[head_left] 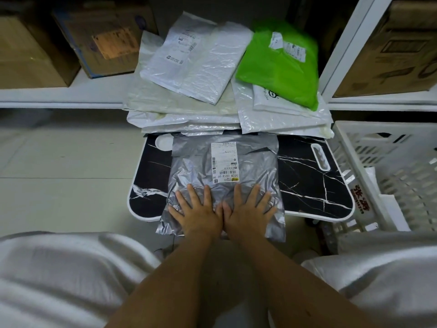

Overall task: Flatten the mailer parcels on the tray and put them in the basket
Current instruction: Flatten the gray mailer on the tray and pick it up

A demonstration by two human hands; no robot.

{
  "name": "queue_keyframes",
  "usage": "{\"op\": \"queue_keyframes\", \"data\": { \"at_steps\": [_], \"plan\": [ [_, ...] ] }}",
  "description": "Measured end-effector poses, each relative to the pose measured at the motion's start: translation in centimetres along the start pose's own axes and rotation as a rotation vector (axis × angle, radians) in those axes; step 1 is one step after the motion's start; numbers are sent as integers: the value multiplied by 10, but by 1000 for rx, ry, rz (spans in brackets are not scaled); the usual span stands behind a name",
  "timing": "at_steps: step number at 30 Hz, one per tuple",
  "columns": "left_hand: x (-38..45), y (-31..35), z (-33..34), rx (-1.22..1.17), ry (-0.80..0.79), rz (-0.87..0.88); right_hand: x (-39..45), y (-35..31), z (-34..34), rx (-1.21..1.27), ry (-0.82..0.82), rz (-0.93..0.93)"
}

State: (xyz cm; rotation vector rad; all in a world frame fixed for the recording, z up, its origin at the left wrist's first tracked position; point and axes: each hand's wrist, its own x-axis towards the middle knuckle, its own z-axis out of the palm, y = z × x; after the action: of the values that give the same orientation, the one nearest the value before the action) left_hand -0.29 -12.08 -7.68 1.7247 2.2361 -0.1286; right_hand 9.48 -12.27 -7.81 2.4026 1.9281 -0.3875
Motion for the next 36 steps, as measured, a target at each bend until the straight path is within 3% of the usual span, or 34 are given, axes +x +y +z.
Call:
{"op": "queue_keyframes", "data": {
  "at_steps": [5,11,16,23,31,34,36],
  "plan": [
    [0,2,-3,32,-6,15,3,0,-7,-58,4,-39],
    [17,8,-22,-10,191,84,29,-10,-37,-83,205,-143],
    [44,9,-18,1,40,134,54,4,-24,5,-33,-131],
    [46,10,-13,19,-38,113,57,5,-21,-9,-116,-133],
    [48,11,-23,36,-32,104,63,5,-28,27,-125,-91],
    [50,7,-34,-8,84,100,66,10,-33,110,-99,-104],
    [49,1,-40,-40,175,41,63,17,-38,169,41,-99]
  ]
}}
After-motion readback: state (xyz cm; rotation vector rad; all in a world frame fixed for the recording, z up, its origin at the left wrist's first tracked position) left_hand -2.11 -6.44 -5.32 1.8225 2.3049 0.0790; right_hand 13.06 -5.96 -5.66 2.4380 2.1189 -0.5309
